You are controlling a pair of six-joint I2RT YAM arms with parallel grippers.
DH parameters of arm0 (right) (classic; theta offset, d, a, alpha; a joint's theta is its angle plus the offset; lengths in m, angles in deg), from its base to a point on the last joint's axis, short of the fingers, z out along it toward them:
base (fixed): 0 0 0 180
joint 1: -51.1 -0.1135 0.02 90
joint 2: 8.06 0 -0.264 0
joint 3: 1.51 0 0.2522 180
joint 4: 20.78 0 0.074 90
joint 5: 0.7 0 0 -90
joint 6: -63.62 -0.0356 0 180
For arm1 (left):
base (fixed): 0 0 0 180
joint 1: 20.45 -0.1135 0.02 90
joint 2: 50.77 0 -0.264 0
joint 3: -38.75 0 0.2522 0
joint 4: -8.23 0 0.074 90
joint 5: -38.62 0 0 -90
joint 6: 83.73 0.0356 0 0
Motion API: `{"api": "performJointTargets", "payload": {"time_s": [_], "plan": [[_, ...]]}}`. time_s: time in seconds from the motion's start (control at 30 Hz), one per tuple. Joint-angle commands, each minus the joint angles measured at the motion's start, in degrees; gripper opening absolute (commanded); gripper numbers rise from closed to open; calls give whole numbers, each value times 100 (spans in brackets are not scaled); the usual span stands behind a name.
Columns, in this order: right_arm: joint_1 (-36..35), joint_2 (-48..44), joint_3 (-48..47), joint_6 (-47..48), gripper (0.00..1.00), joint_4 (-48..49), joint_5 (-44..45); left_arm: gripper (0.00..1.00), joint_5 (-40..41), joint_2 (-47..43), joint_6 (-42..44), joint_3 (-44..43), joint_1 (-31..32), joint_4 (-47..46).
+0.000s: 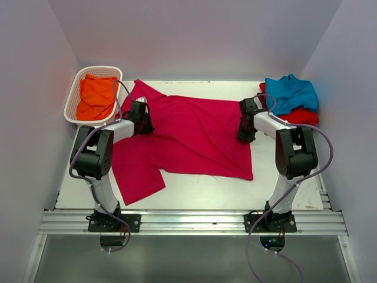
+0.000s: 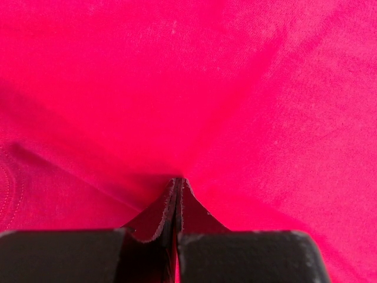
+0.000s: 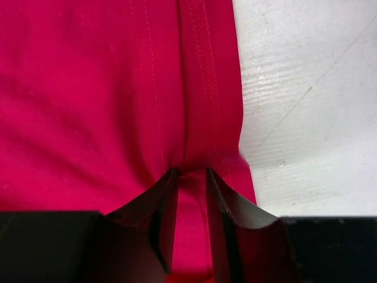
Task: Fold and stack the t-shirts
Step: Flatten out the tshirt
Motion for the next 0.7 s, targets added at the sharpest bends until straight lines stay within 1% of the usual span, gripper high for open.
{"api": "performJointTargets", "payload": {"time_s": [0.0, 0.17, 0.2, 0.43, 0.67], "plan": [[-25, -422, 58, 20, 29, -38, -36, 0, 61, -45, -49, -19, -52, 254], [-69, -792, 128, 37, 28, 5, 175, 0, 78, -45, -49, -27, -52, 254], [-60, -844, 128, 37, 28, 23, 106, 0, 78, -45, -49, -27, -52, 254], [-78, -608, 75, 64, 28, -82, -308, 0, 78, 7, -40, -89, -52, 307], [-86, -493, 321, 46, 27, -109, -247, 0, 61, 42, -49, -89, -52, 298]]}}
